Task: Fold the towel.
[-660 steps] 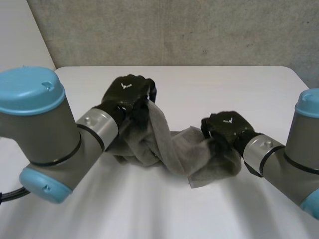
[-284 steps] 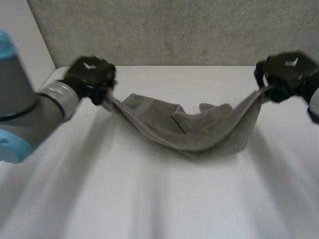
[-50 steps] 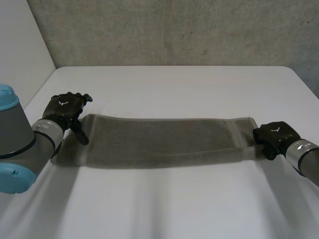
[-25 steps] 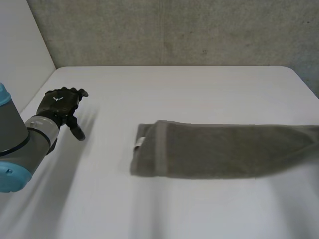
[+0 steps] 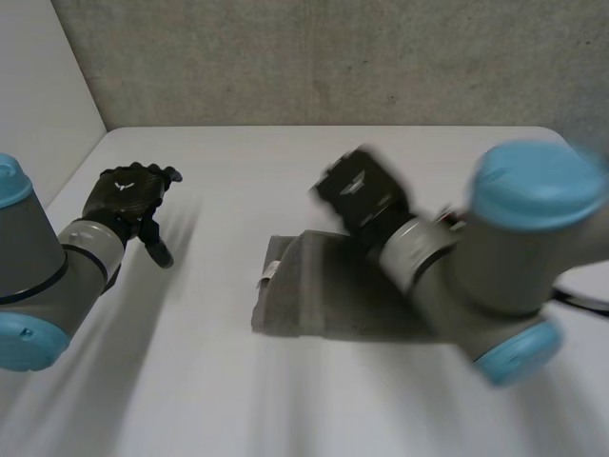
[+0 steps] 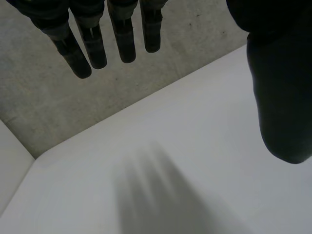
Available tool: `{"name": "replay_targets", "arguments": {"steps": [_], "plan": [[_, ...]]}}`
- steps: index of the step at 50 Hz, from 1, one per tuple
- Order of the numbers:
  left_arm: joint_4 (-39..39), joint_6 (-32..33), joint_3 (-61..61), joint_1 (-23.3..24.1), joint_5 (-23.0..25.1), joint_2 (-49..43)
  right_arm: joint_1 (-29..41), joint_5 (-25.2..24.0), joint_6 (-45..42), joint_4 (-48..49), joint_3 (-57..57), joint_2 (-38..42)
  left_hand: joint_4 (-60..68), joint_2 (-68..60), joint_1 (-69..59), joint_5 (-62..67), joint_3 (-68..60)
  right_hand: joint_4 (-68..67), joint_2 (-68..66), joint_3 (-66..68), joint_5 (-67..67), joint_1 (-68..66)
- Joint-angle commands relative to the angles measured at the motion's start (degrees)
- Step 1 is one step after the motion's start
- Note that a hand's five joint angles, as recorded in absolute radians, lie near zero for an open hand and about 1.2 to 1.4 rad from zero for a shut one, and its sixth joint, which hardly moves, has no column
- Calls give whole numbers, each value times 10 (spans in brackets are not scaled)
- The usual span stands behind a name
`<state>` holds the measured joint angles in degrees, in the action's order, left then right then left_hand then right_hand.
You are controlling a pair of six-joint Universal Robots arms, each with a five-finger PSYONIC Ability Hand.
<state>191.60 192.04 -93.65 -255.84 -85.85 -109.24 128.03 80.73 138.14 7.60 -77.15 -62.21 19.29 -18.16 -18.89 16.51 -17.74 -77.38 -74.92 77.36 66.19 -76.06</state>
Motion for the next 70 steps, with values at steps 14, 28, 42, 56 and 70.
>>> {"name": "replay_targets", "arguments": {"steps": [14,28,42,56,70], "plan": [[12,0,13,32,-2,-7,42,-40,27,-10,-31,20,-54,42,50,-126,38,674,649,-674,-662,661],[15,-3,16,104,-1,-11,-162,-53,174,-21,-194,-142,-54,42,50,-126,38,674,649,-674,-662,661],[17,-4,24,142,-2,-31,-298,-115,125,-20,-319,-142,-54,42,50,-126,38,488,463,-488,-476,475],[18,-6,20,140,-3,-34,-300,-117,124,12,-318,-102,-54,42,50,-126,38,47,22,-46,-35,33],[18,-6,20,134,-4,-24,-169,-59,73,14,-203,-124,-55,44,51,-128,40,-26,-51,26,38,-39]]}}
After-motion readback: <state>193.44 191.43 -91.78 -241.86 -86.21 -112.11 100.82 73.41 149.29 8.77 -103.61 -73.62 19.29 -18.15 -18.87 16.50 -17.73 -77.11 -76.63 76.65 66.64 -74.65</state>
